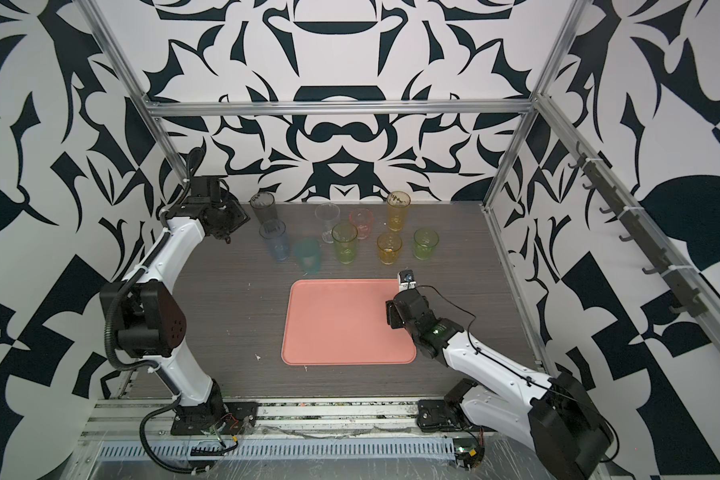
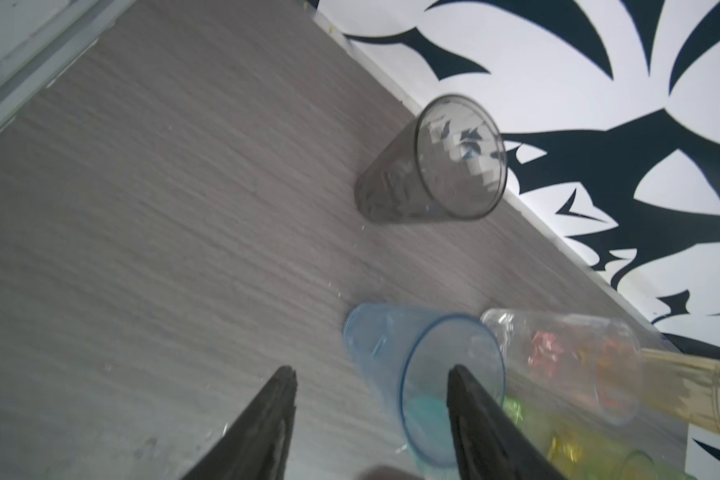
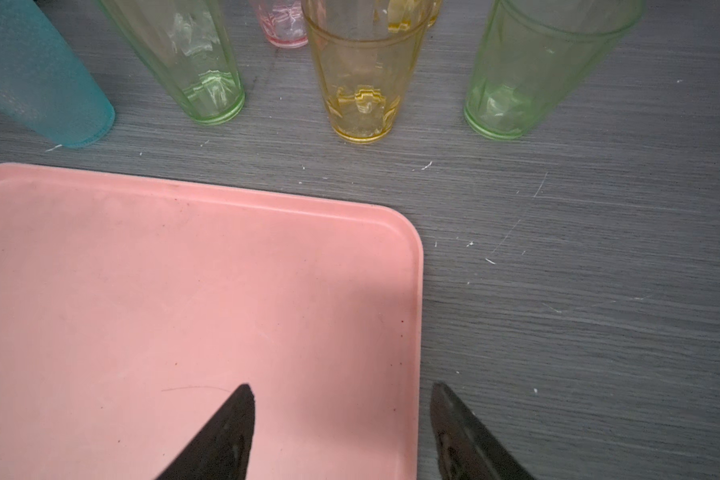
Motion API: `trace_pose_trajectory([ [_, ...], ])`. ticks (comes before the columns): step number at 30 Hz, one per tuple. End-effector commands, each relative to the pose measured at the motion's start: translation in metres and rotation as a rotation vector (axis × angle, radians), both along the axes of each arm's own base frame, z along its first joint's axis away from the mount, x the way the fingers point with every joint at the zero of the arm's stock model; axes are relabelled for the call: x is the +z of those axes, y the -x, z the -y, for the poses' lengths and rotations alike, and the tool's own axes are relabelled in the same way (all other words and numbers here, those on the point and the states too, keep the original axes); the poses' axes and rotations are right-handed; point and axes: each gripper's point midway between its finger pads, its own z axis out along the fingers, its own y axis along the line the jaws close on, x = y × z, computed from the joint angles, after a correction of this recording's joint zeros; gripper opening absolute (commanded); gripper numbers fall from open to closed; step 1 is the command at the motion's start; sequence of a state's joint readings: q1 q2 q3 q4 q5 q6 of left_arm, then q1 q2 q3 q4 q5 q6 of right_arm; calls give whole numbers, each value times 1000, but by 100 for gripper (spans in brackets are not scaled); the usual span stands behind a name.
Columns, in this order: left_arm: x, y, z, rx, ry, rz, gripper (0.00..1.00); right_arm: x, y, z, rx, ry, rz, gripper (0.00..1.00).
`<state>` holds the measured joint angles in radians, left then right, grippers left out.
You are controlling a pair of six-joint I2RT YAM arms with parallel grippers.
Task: Place the glasses into the tray
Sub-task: 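Release the tray and raise the left gripper toward the grey glass farthest back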
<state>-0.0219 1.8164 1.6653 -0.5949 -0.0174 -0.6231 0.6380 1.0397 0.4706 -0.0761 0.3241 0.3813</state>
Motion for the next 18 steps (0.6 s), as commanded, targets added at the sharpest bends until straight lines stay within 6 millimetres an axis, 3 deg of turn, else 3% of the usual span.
trace_pose_trajectory([
  [1,1,-17,0,-19,-11,6,62,6,-5,-2,2,-8,27,70],
  [9,-6,-57,0,-30,-32,16,61,6,-5,-3,8,-11,29,70],
  [18,-18,-85,-2,-25,-46,14,59,5,-7,-4,8,-8,29,70],
])
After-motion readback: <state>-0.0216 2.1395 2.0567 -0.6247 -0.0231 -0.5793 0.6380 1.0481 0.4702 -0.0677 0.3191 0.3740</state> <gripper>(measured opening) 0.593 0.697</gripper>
